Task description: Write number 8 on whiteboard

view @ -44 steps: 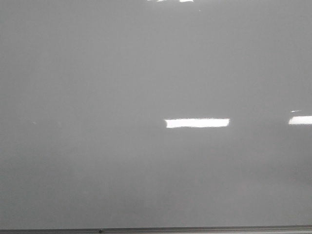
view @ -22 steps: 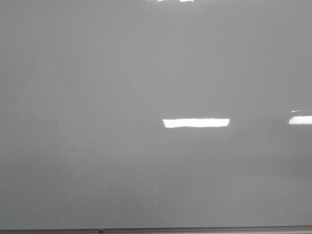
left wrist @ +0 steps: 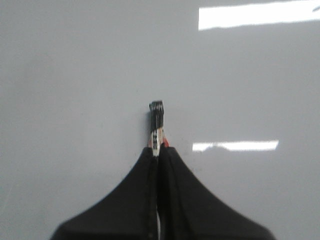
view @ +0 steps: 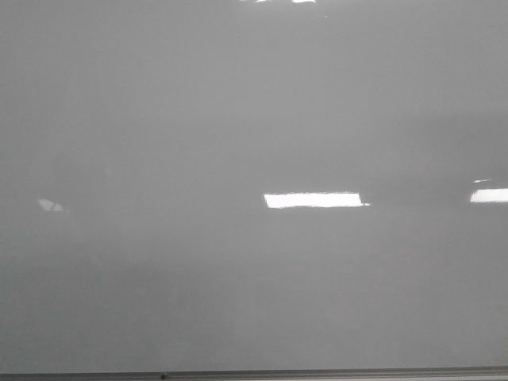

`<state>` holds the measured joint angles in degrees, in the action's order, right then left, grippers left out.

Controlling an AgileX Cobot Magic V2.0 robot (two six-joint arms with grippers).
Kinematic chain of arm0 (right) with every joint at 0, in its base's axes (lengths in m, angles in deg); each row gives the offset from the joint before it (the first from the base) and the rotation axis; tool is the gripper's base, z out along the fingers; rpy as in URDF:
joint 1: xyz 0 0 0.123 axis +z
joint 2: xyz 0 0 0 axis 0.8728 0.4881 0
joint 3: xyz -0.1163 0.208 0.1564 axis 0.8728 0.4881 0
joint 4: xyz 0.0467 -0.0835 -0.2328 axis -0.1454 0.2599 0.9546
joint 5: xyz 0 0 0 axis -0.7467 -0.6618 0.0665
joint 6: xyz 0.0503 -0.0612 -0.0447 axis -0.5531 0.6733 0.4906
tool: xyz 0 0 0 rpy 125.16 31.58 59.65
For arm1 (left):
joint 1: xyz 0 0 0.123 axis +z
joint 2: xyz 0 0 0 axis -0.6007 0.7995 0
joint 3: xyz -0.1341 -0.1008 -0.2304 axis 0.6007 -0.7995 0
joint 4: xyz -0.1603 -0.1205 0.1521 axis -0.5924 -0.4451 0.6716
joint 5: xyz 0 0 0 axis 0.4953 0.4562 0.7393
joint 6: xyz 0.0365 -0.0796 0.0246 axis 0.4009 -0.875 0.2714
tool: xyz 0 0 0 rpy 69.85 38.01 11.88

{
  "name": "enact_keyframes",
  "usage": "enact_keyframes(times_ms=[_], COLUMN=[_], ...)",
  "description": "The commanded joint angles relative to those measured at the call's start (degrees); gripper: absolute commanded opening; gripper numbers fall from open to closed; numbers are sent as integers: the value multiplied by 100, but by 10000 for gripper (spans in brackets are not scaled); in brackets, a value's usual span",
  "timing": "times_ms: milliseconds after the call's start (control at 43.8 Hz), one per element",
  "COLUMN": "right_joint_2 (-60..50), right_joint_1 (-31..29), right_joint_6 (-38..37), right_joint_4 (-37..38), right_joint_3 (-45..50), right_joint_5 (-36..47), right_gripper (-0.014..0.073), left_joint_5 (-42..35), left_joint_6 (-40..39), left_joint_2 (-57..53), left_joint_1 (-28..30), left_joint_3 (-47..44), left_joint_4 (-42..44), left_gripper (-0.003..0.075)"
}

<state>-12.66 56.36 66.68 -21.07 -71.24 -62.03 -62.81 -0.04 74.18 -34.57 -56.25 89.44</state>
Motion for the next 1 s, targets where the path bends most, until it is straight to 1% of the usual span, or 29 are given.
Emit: enact_keyframes(times_ms=[0, 183, 228, 297, 365, 388, 411, 457, 502, 548, 593, 662, 799, 890, 982], right_joint_2=[638, 1042, 1048, 1048, 1048, 1048, 1048, 1048, 1048, 1048, 1048, 1048, 1048, 1048, 1048], right_joint_1=[23, 23, 23, 23, 23, 23, 23, 23, 23, 23, 23, 23, 23, 31, 31], right_joint_6=[1, 1, 1, 1, 1, 1, 1, 1, 1, 1, 1, 1, 1, 1, 1], right_joint_4=[-63, -119, -119, -119, -119, -119, -119, -119, -119, -119, -119, -119, -119, -119, -119], right_joint_3=[-414, -463, -458, -453, -453, -453, -453, -453, -453, -453, -453, -453, -453, -453, -453], right_joint_5=[411, 427, 427, 414, 421, 421, 421, 421, 421, 421, 421, 421, 421, 421, 421], right_gripper=[-70, -70, -66, -22, 76, 118, 178, 274, 365, 442, 494, 529, 525, 525, 525], left_joint_5=[-167, -425, -434, -434, -434, -434, -434, -459, -535, -619, -706, -767, -767, -573, -311], left_joint_6=[0, 0, 0, 0, 0, 0, 0, 0, 0, 0, 0, -70, -70, -70, -70], left_joint_2=[659, 1203, 1241, 1265, 1265, 1265, 1265, 1265, 1265, 1265, 1265, 1265, 1558, 2140, 2934], left_joint_1=[-28, -28, -28, -28, -28, -28, -28, -28, -28, -28, -28, -28, -28, -28, -28], left_joint_3=[396, 471, 471, 471, 471, 471, 471, 471, 471, 471, 471, 471, 486, 691, 1100], left_joint_4=[149, 128, 102, 91, 91, 91, 91, 91, 91, 91, 63, -159, -171, -171, -171], left_gripper=[-21, -17, 8, 97, 258, 294, 365, 459, 528, 572, 580, 574, 573, 573, 573])
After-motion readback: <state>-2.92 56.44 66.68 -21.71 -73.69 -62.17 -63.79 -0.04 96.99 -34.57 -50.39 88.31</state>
